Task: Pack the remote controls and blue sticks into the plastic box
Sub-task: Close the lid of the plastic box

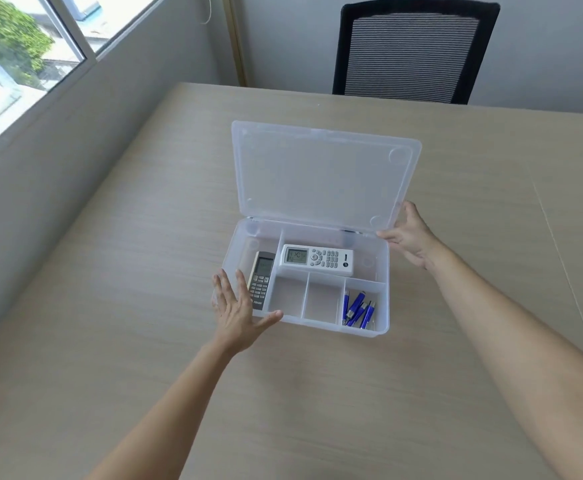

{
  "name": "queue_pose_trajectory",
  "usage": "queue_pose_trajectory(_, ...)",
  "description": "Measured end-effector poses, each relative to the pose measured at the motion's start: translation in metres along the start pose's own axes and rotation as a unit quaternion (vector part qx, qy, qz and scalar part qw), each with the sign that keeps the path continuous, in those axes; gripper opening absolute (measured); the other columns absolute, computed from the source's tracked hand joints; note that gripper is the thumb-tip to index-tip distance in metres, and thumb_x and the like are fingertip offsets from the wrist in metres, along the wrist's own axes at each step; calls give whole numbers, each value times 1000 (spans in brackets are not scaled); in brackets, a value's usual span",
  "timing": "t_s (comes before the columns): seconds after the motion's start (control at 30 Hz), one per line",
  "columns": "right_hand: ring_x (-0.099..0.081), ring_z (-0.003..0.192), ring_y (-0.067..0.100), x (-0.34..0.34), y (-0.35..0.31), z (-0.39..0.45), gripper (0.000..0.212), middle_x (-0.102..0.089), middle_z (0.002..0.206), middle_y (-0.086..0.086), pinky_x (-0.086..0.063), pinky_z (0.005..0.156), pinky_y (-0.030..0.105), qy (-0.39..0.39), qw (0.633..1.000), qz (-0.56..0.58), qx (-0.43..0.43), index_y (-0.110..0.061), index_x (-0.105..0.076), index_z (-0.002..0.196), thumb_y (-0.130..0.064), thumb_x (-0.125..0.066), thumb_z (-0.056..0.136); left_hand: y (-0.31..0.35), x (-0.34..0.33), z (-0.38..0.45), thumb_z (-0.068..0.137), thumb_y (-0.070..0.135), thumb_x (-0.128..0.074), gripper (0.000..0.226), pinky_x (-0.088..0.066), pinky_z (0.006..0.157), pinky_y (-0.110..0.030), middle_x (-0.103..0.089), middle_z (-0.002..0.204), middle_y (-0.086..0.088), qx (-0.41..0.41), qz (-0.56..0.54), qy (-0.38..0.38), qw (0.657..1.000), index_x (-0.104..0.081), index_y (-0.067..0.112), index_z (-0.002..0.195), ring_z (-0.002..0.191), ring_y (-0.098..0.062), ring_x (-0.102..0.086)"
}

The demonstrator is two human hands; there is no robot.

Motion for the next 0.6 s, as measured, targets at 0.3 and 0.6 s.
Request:
queue_pose_trajectory(0.3,-58,120,30,-12,-22,-91,106,-54,133,17,-52,95,32,-123,971,199,-49,-8,-48,132,-85,-42,60,-18,41,-19,79,81,-21,101,-1,124,-35,-2,163,7,88,-514,41,852,4,18,154,149,-8,-7)
queue_pose_trajectory(0.6,-34,139,21,-35,59,-129,118,-31,153,0,-32,113,38,37,966,-252,-36,-17,-14,149,-52,-81,59,-43,48,-18,57,55,-83,128,-43,103,-29,-50,139,-7,137,-390,48,909,-9,12,153,123,-17,-54)
Point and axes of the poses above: each hand's wrist, its own z-axis towards the middle knuckle, its own x-axis out of the back of the hand, y = z × x, the point moved 10 cm from there along z, towards the middle knuckle
